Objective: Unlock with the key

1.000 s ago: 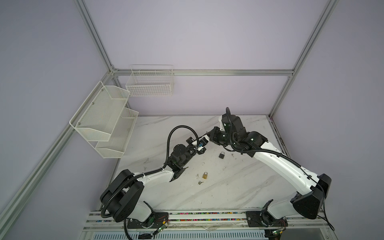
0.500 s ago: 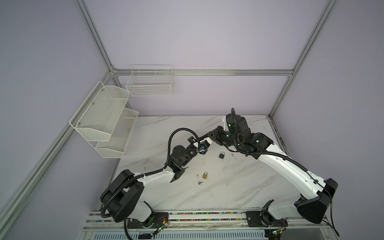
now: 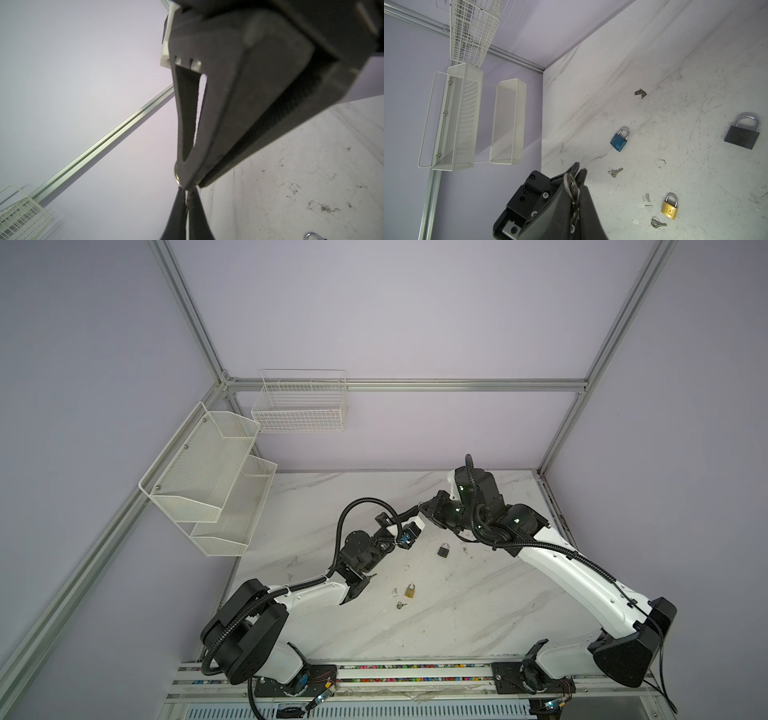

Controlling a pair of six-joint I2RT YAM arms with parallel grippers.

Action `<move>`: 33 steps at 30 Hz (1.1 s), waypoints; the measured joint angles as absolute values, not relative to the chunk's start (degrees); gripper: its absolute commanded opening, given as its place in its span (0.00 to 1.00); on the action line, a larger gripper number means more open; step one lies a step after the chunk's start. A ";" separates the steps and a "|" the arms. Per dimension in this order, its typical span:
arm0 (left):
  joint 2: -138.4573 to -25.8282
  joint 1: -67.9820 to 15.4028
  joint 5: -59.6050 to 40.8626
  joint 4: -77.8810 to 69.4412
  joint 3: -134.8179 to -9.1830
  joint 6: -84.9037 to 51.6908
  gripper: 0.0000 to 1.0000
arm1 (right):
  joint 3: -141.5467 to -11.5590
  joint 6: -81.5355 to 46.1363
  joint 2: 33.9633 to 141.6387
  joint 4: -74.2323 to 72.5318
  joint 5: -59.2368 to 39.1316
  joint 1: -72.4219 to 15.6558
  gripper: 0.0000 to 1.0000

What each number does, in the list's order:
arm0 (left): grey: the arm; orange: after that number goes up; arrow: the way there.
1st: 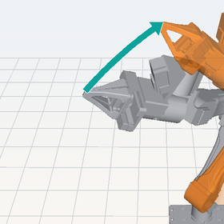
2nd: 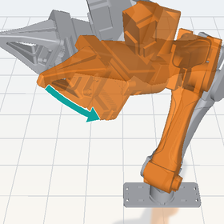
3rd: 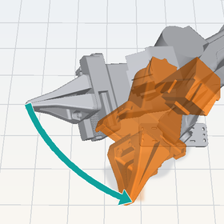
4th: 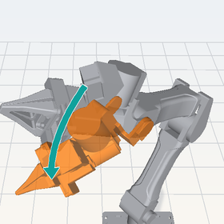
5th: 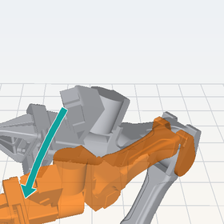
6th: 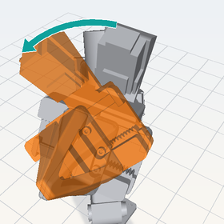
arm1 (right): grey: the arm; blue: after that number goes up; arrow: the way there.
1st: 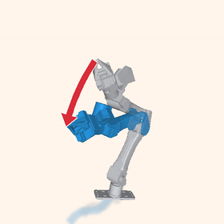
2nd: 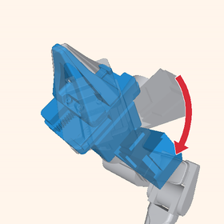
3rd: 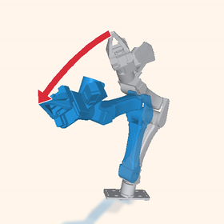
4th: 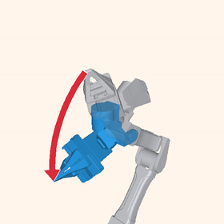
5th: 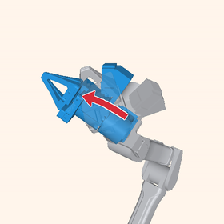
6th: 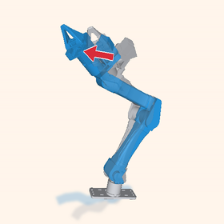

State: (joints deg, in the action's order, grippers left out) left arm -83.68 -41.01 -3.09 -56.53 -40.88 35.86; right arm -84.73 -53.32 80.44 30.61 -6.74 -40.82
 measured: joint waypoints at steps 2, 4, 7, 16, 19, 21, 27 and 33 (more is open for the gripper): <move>-83.68 -41.01 -3.09 -56.53 -40.88 35.83 0.00 | -84.73 -53.28 80.44 30.61 -6.72 -40.80 0.01; -83.68 -41.01 -3.07 -56.53 -40.88 35.83 0.00 | -84.73 -53.17 80.44 30.61 -6.72 -40.75 0.00; -83.68 -41.01 -3.01 -56.53 -40.88 35.83 0.06 | -84.73 -52.73 80.44 30.61 -6.87 -40.62 0.00; -82.06 -41.06 -1.26 -54.65 -40.88 33.67 0.55 | -84.58 -49.74 80.12 30.39 -8.08 -37.04 0.00; -78.63 -41.06 -0.89 -51.44 -40.86 31.46 0.61 | -83.40 -47.90 78.50 29.08 -9.96 -34.92 0.00; -75.61 -41.06 -0.73 -49.47 -40.73 28.38 0.64 | -82.56 -46.44 77.47 28.01 -11.57 -33.71 0.00; -67.22 -41.08 -0.40 -41.10 -40.95 8.25 0.64 | -76.07 -41.98 74.89 19.90 -17.15 -31.55 0.00; -66.74 -41.06 0.56 -28.45 -44.93 -20.91 0.55 | -68.03 -39.97 74.81 7.92 -23.75 -31.53 0.00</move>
State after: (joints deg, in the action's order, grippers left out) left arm -66.74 -41.06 0.56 -28.45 -44.93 -20.91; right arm -68.03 -39.97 74.81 7.92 -23.75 -31.53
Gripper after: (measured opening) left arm 0.569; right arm 0.084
